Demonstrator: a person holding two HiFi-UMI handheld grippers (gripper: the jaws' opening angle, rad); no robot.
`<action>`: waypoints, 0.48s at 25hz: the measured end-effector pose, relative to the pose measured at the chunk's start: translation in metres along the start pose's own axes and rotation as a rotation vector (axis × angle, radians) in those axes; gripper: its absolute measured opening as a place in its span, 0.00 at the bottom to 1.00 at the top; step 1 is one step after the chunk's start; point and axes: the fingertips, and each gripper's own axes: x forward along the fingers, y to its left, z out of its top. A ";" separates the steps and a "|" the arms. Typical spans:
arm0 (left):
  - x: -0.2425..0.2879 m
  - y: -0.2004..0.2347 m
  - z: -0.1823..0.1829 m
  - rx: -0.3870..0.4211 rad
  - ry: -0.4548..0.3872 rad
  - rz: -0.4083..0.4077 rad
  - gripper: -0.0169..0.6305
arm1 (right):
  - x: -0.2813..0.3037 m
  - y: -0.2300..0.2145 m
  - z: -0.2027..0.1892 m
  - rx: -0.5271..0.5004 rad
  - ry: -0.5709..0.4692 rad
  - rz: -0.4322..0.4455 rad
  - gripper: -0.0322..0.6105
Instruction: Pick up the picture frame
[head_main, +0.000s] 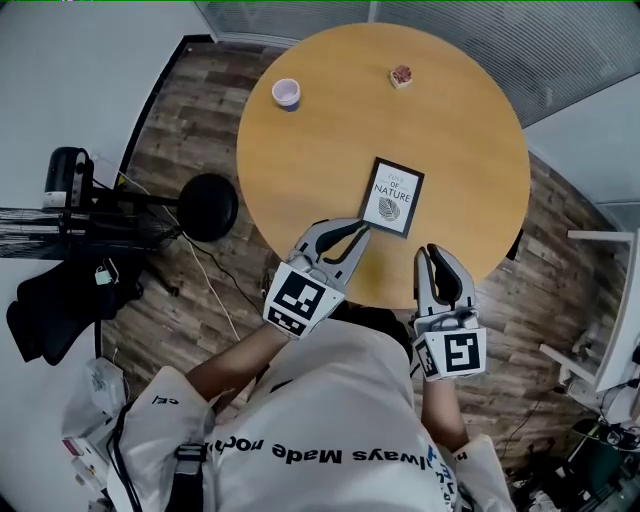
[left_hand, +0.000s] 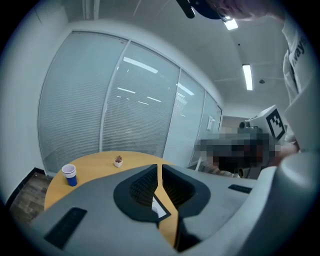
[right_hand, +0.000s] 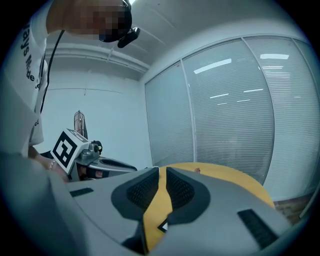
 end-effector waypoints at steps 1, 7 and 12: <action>0.004 0.001 -0.007 0.000 0.013 -0.001 0.07 | 0.002 -0.003 -0.006 0.006 0.004 -0.003 0.12; 0.027 0.008 -0.045 0.005 0.071 0.001 0.07 | 0.012 -0.019 -0.046 0.029 0.049 -0.040 0.12; 0.044 0.014 -0.074 0.003 0.117 -0.006 0.07 | 0.026 -0.031 -0.083 0.034 0.111 -0.045 0.13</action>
